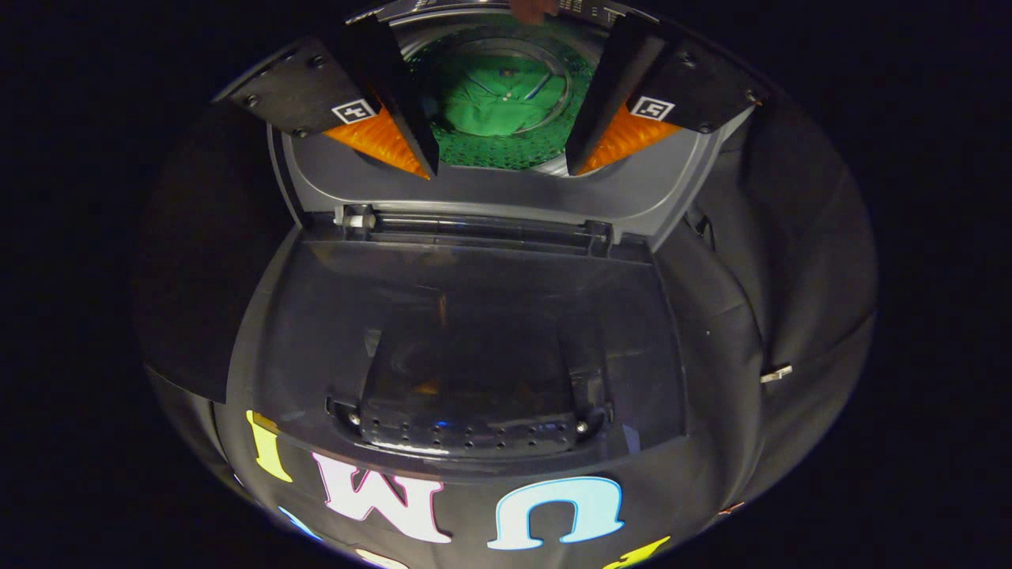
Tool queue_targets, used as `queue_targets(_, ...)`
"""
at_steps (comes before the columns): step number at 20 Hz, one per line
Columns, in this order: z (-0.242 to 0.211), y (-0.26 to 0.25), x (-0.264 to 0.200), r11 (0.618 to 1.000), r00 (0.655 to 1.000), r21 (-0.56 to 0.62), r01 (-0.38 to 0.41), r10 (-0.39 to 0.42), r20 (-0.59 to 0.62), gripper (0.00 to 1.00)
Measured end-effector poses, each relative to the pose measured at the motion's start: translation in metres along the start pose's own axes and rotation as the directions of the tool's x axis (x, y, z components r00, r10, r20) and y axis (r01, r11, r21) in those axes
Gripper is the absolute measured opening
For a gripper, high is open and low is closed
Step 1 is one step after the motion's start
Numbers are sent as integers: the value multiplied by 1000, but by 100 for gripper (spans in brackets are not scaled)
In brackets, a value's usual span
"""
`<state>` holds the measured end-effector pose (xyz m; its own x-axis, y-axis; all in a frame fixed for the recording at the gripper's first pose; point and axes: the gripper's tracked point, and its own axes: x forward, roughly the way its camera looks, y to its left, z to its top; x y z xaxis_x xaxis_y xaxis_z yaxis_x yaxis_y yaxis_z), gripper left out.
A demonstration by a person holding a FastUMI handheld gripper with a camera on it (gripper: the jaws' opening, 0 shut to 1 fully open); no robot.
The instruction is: Put the clothes into the washing machine and then close the washing machine lid.
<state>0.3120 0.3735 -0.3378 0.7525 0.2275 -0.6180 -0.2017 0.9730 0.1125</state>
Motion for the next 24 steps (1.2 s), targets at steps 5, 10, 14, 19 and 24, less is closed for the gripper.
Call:
queue_targets(5,25,-3,-16,1000,998,16,5,-6,61,100)
queue_targets(10,72,-15,-39,999,986,37,39,-44,161,100)
queue_targets(14,126,-20,-63,997,961,52,50,-62,270,100)
queue_targets(19,198,-15,-88,999,919,38,37,-49,392,100)
queue_targets(24,251,-18,-82,995,890,-37,90,-64,452,99)
